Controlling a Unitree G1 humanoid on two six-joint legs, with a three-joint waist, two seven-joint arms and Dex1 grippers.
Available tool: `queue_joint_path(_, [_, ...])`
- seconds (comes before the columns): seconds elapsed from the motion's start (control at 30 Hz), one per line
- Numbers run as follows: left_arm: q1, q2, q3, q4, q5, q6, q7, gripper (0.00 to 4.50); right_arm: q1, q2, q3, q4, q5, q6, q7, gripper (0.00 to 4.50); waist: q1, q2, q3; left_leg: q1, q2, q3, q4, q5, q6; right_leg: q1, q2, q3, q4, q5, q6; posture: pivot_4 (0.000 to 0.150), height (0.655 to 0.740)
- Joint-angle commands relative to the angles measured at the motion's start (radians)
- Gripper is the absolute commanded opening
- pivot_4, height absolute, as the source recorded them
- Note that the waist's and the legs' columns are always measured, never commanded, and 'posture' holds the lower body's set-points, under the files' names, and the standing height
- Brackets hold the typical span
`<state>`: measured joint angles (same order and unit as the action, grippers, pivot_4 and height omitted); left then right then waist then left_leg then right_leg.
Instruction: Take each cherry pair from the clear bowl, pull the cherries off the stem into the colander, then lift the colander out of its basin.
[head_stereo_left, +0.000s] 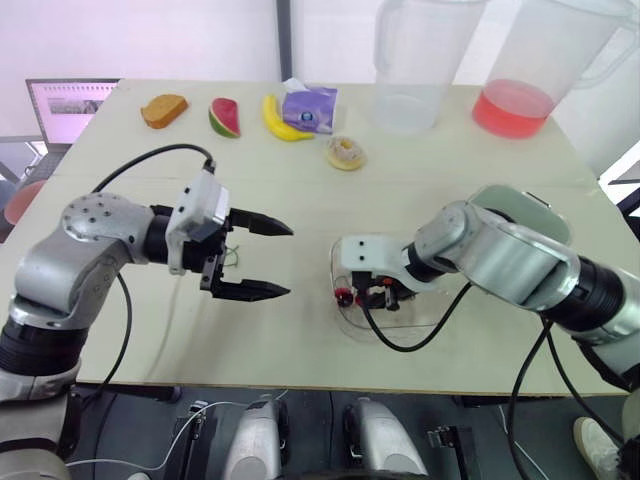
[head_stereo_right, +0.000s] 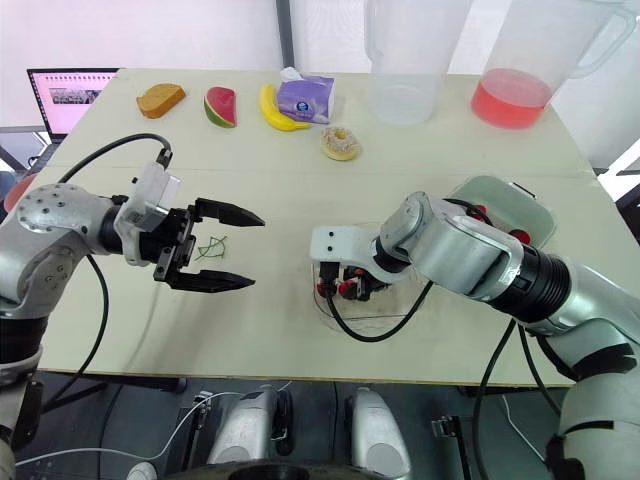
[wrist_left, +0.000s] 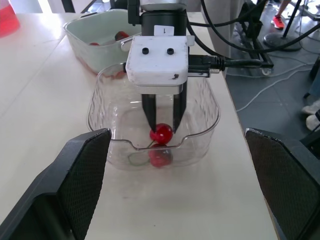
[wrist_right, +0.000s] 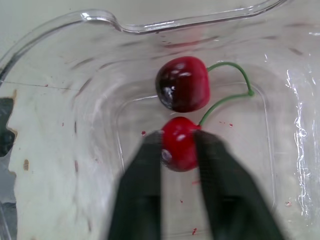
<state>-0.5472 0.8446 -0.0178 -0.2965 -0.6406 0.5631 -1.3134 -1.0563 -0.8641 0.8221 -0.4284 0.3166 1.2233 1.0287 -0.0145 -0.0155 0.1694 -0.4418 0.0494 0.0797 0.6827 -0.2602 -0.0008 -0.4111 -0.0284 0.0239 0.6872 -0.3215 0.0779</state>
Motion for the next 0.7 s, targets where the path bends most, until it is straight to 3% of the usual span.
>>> queue_joint_path(0.03, [-0.019,0.005,0.006,-0.023,-0.007,0.000,0.001,4.50,-0.003,0.002,-0.004,-0.016,-0.019,0.001,0.008,0.03,0.000,0.000,0.000,0.000,0.000,0.000,0.000,0.000,0.000,0.000,0.000,0.000,0.000,0.000,0.000,0.150,0.7400])
queue_joint_path(0.5, [-0.032,-0.001,-0.009,-0.007,0.001,0.001,0.001,4.50,-0.005,-0.013,-0.049,-0.062,-0.027,-0.046,0.034,0.03,0.000,0.000,0.000,0.000,0.000,0.000,0.000,0.000,0.000,0.000,0.000,0.000,0.000,0.000,0.000,0.150,0.7400])
queue_joint_path(0.7, [-0.036,-0.001,-0.014,-0.003,0.005,0.002,-0.001,4.50,-0.014,-0.028,-0.054,-0.074,-0.039,-0.054,0.049,2.78,0.000,0.000,0.000,0.000,0.000,0.000,0.000,0.000,0.000,0.000,0.000,0.000,0.000,0.000,0.000,0.150,0.7400])
